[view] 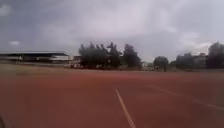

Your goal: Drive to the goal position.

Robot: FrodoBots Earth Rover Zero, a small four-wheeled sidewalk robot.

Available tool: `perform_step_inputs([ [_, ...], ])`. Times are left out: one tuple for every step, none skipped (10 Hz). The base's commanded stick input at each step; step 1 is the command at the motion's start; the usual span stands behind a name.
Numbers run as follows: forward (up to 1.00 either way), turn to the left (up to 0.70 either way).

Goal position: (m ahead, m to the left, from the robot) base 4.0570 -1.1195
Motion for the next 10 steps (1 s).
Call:
perform_step_inputs([
  [0.70, 0.00],
  [0.70, 0.00],
  [0.70, 0.00],
  [0.70, 0.00],
  [0.70, 0.00],
  [0.70, 0.00],
  [0.70, 0.00],
  [0.70, 0.00],
  [0.70, 0.00],
  [0.70, 0.00],
])
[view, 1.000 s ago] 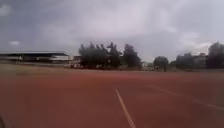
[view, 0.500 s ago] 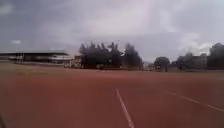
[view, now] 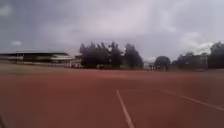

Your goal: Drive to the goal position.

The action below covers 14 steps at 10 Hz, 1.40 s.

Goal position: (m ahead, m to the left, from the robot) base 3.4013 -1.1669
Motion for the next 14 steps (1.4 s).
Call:
perform_step_inputs([
  [0.70, -0.14],
  [0.70, -0.35],
  [0.70, -0.35],
  [0.70, -0.30],
  [0.70, -0.19],
  [0.70, -0.06],
  [0.70, 0.00],
  [0.70, 0.00],
  [0.70, 0.00],
  [0.70, 0.00],
  [0.70, 0.00],
  [0.70, 0.00],
  [0.70, 0.00],
  [0.70, 0.00],
])
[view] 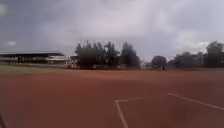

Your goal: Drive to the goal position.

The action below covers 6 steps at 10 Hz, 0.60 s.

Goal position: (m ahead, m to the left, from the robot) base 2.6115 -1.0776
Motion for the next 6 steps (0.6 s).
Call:
perform_step_inputs([
  [0.70, 0.00],
  [0.70, 0.00],
  [0.70, 0.00],
  [0.70, 0.00],
  [0.70, 0.00],
  [0.70, 0.00],
])
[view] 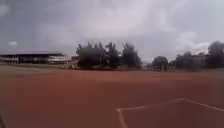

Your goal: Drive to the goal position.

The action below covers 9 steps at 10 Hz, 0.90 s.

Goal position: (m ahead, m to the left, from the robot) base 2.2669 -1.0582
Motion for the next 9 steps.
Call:
perform_step_inputs([
  [0.70, 0.00],
  [0.70, 0.00],
  [0.70, 0.00],
  [0.70, 0.00],
  [0.70, 0.00],
  [0.70, 0.00],
  [0.70, 0.00],
  [0.70, 0.00],
  [0.70, 0.00],
])
